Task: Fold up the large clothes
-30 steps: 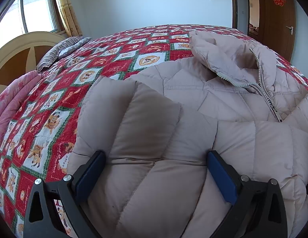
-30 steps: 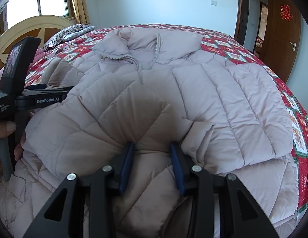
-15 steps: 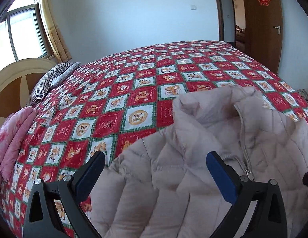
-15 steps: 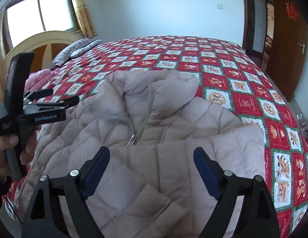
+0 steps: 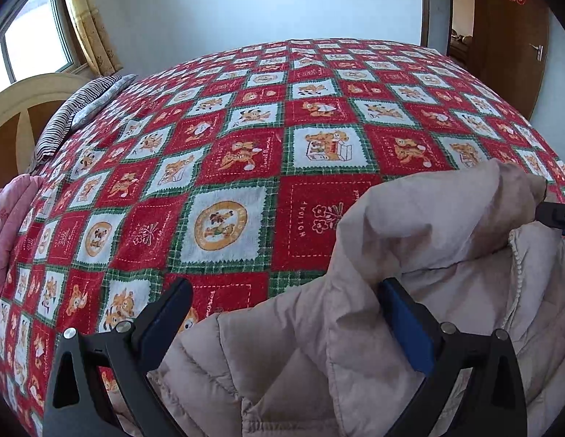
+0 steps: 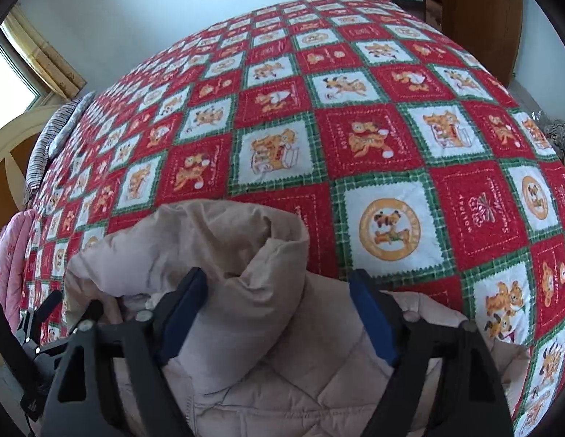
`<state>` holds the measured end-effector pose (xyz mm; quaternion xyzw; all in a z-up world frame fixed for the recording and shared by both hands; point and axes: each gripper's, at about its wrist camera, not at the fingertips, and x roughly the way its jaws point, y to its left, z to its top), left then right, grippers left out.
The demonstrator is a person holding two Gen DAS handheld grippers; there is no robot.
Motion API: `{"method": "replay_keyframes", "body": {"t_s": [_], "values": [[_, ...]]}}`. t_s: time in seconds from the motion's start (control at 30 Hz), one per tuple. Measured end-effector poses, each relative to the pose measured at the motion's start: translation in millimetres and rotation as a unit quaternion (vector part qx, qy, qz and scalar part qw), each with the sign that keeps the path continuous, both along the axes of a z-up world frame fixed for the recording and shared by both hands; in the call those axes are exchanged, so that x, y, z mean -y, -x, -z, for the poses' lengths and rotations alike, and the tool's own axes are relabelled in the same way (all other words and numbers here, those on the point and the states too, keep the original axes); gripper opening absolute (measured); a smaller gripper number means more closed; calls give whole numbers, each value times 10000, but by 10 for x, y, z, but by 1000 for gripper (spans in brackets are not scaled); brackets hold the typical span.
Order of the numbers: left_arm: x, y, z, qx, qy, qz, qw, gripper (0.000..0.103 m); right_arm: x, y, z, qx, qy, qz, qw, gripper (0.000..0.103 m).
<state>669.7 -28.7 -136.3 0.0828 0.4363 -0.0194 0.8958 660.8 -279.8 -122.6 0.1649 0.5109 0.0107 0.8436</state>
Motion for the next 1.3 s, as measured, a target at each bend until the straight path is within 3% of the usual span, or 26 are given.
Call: {"method": "replay_keyframes", "body": {"t_s": [0.03,0.13,0.33,0.57,0.63,0.73,0.87,1.0,1.1,1.17,1.3], "values": [[-16,13,21,-6,-15,-10,10000,102,24,48,30,-54,12,-73,10000,57],[-75,83,76,-31,10,-17,10000,102,102,271,41,-31,187,-264,9995,40],[-113,198,98,21,-190,-38,9998,102,240,607,198,-128,688,-594,9958,37],[25,506,-624,1255,212,291,9914,102,102,706,258,199,1373,-988,9854,37],[108,467,-755,1413,257,294,9892,102,90,740,239,206,1479,-1072,9830,37],[266,184,-606,1139,-44,190,9933,102,129,814,188,139,1509,-1102,9823,37],[283,-115,6,164,-331,13,9993,102,196,928,59,219,1492,-1034,9831,38],[196,14,133,190,-170,83,9996,102,212,1000,-301,882,1496,-707,9823,39],[174,33,135,182,-155,77,9997,102,77,929,-481,1321,757,-838,9848,39],[182,44,170,167,-180,74,9997,102,-147,809,-374,1141,433,-1253,9846,39],[192,89,167,153,-245,97,9995,102,-278,670,179,149,614,-1391,9883,35]]}}
